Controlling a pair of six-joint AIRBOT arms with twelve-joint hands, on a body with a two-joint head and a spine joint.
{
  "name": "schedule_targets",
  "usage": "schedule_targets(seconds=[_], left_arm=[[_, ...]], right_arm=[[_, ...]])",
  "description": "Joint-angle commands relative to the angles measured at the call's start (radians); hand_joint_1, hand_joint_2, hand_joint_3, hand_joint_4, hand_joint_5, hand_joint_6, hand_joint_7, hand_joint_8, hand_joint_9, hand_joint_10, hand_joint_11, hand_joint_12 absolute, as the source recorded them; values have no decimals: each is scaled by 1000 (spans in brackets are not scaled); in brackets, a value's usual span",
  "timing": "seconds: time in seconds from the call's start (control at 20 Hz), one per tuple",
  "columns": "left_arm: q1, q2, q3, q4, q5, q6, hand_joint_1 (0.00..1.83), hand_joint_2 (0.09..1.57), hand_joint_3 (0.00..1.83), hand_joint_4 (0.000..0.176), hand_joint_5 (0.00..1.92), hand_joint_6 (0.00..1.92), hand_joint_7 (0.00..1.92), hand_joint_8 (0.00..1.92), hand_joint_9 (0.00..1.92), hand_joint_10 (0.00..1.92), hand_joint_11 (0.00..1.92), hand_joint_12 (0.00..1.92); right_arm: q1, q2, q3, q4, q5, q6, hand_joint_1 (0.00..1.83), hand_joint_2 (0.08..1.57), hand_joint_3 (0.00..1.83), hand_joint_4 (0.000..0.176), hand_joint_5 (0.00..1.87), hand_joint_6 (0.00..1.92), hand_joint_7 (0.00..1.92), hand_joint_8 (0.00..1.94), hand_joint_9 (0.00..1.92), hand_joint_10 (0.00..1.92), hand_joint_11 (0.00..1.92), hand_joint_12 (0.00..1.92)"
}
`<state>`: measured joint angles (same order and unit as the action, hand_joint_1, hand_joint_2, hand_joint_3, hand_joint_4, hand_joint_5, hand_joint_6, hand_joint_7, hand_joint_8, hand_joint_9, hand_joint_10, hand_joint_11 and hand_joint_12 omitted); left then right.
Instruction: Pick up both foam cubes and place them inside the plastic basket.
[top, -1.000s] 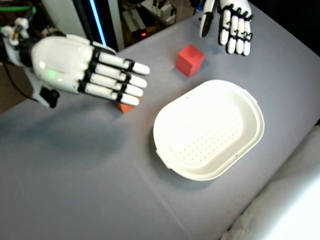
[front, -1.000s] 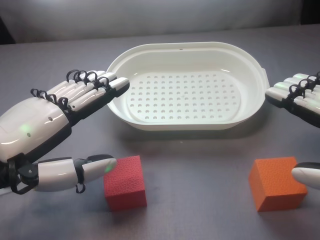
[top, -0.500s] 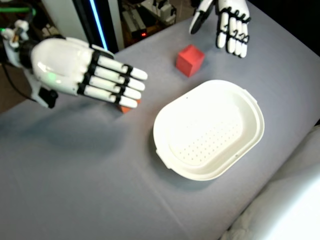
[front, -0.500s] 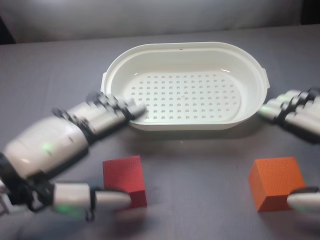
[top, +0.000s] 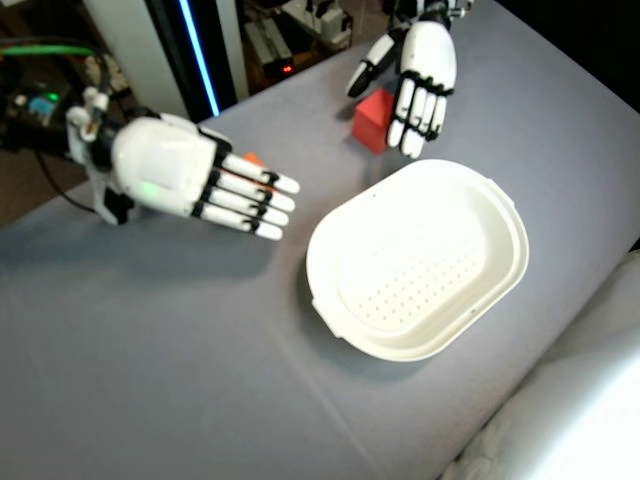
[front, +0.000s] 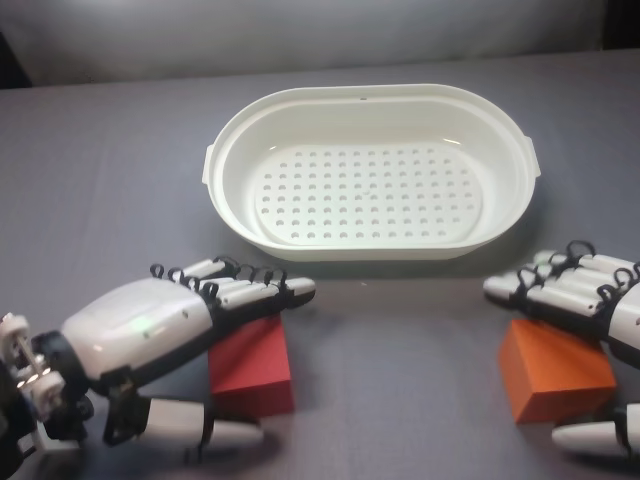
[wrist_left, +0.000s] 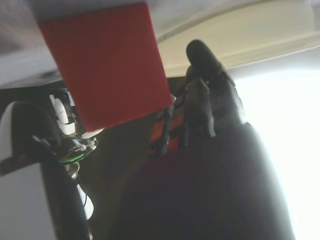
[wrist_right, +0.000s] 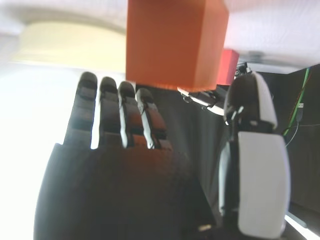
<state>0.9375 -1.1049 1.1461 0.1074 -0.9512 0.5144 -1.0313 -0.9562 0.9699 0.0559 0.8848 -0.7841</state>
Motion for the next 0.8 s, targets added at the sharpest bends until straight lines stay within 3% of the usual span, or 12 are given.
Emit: schedule_targets(seconds=[0.0, 0.05, 0.1, 0.15, 0.2, 0.3, 0.35, 0.4, 0.45, 0.55, 0.65, 0.75], left_arm=[[-5, -14, 7, -10, -66, -6, 1272, 1152, 12, 0, 675, 112, 775, 1004, 765, 946, 582, 1620], [-9, -16, 10, -11, -69, -6, 1223, 1236, 2, 0, 657, 965, 804, 1427, 931, 1367, 860, 1703], [-15, -15, 9, -11, -79, -4, 1203, 1271, 3, 0, 641, 1161, 763, 1598, 927, 1559, 918, 1766], [-18, -10, 8, -11, -86, -1, 1197, 1284, 2, 0, 642, 1199, 734, 1667, 857, 1661, 858, 1791], [-27, -1, 6, -8, -98, 3, 1312, 1265, 0, 0, 656, 1127, 693, 1549, 787, 1699, 784, 1776], [-36, 14, -1, -5, -129, 6, 1328, 1266, 1, 0, 640, 1211, 654, 1515, 759, 1705, 707, 1793], [-43, 33, -13, -5, -166, 14, 1317, 1282, 4, 0, 620, 1412, 572, 1469, 727, 1656, 651, 1761], [-53, 50, -24, -4, -195, 24, 1318, 1260, 0, 0, 625, 1333, 656, 1412, 778, 1613, 643, 1695], [-67, 62, -30, -2, -216, 34, 1335, 1258, 0, 0, 602, 1213, 681, 1472, 802, 1639, 725, 1679], [-123, 72, -24, -1, -232, 63, 1201, 1278, 1, 0, 655, 1204, 741, 1651, 838, 1666, 825, 1756], [-181, 56, 4, -22, -222, 83, 1322, 1229, 0, 0, 694, 1149, 770, 1416, 845, 1571, 818, 1691], [-245, 27, 48, -47, -180, 106, 1358, 1195, 0, 0, 708, 1128, 816, 1268, 895, 1488, 828, 1613]], right_arm=[[15, -3, 6, 1, 93, 5, 991, 1259, 1, 0, 597, 150, 827, 240, 588, 723, 174, 1539], [18, -4, 8, 1, 92, 6, 1160, 1230, 0, 0, 666, 1052, 886, 1077, 744, 1086, 498, 1653], [22, -3, 9, 2, 99, 6, 1307, 1225, 6, 0, 653, 1215, 832, 1269, 756, 1476, 616, 1675], [26, -1, 9, 1, 104, 6, 1327, 1240, 5, 0, 646, 1262, 784, 1364, 722, 1596, 561, 1717], [34, 5, 8, 0, 124, 6, 1332, 1255, 2, 0, 601, 1323, 751, 1387, 705, 1621, 577, 1716], [39, 27, -5, -4, 172, 6, 1188, 1293, 4, 0, 597, 1315, 747, 1638, 749, 1718, 721, 1900], [46, 46, -15, -8, 214, 6, 1183, 1285, 0, 0, 600, 1349, 776, 1561, 698, 1587, 611, 1850], [63, 63, -22, -14, 246, 6, 1171, 1279, 0, 0, 603, 1378, 787, 1503, 693, 1468, 567, 1778], [84, 73, -21, -18, 262, 3, 1298, 1257, 0, 0, 606, 1335, 774, 1396, 719, 1592, 524, 1753], [144, 79, -11, -18, 261, -30, 1172, 1272, 1, 0, 611, 1385, 798, 1461, 688, 1455, 541, 1827], [206, 66, 20, -17, 234, -41, 1299, 1251, 0, 0, 610, 1324, 769, 1386, 758, 1564, 605, 1780], [280, 21, 76, -10, 181, -44, 1323, 1270, 1, 0, 555, 1447, 714, 1402, 707, 1600, 546, 1722]])
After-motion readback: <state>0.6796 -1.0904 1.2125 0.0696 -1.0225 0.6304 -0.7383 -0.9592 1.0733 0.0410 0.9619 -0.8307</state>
